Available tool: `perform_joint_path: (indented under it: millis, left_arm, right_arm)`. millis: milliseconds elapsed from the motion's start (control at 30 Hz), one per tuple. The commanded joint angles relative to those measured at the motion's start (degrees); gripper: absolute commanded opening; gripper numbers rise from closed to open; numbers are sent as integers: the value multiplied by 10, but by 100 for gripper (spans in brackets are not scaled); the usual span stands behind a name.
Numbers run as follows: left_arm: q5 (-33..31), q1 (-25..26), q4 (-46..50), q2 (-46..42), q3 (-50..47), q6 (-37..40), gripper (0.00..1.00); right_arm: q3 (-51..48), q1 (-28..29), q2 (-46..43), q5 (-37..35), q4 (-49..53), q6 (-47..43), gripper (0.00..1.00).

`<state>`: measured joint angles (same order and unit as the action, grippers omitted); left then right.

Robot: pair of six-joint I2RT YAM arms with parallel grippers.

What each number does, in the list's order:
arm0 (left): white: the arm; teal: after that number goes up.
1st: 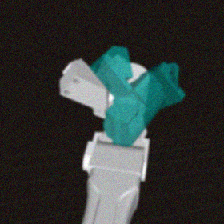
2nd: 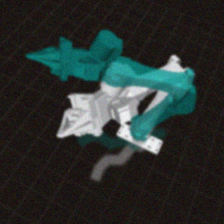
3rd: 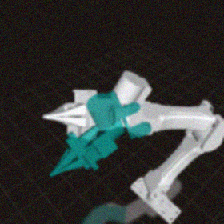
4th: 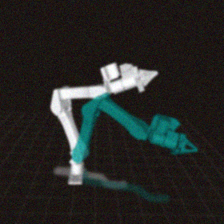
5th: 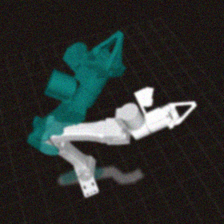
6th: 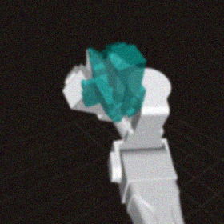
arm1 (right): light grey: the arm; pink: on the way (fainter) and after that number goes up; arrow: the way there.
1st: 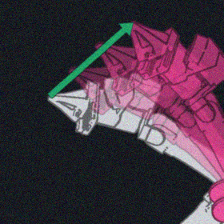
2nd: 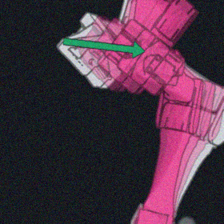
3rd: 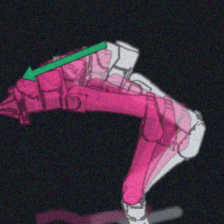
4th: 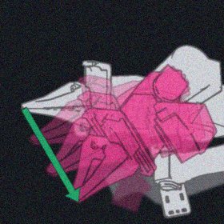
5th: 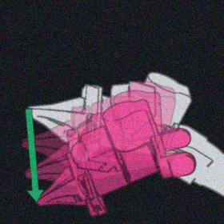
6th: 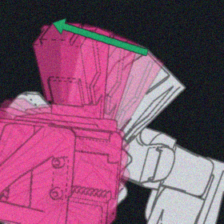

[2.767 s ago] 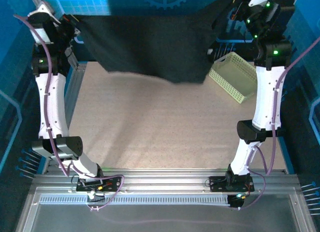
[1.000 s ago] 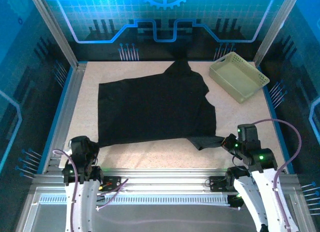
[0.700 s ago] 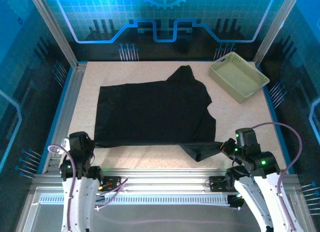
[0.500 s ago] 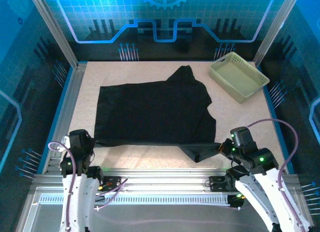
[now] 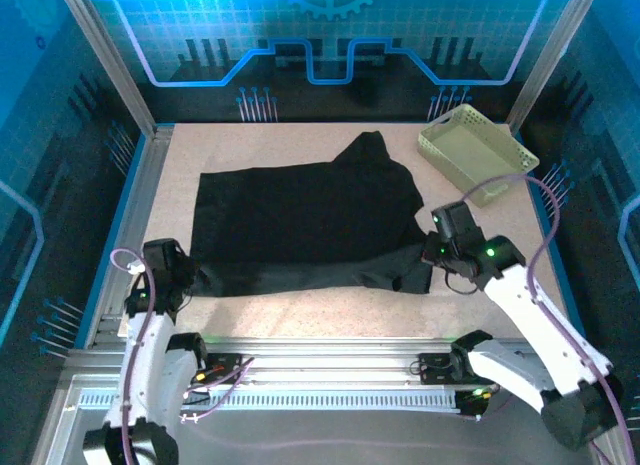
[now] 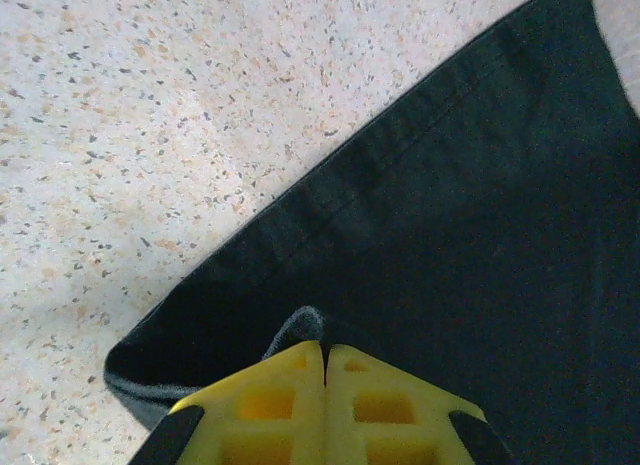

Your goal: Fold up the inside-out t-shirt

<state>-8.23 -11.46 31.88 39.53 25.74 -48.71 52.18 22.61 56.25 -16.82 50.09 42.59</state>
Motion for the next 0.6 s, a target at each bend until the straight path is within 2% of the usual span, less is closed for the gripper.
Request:
perform_joint_path:
  millis: [0, 300, 567]
  left_arm:
    - [21, 1, -49, 43, 35, 44, 0]
    - [5, 1, -102, 127, 52, 57, 0]
    - [-12, 1, -156, 167, 55, 61, 0]
  right_arm:
    - [44, 5, 56, -32, -64, -61, 0]
    - [159, -18, 208, -46, -101, -129, 0]
    - [230, -32, 306, -52, -115, -162, 0]
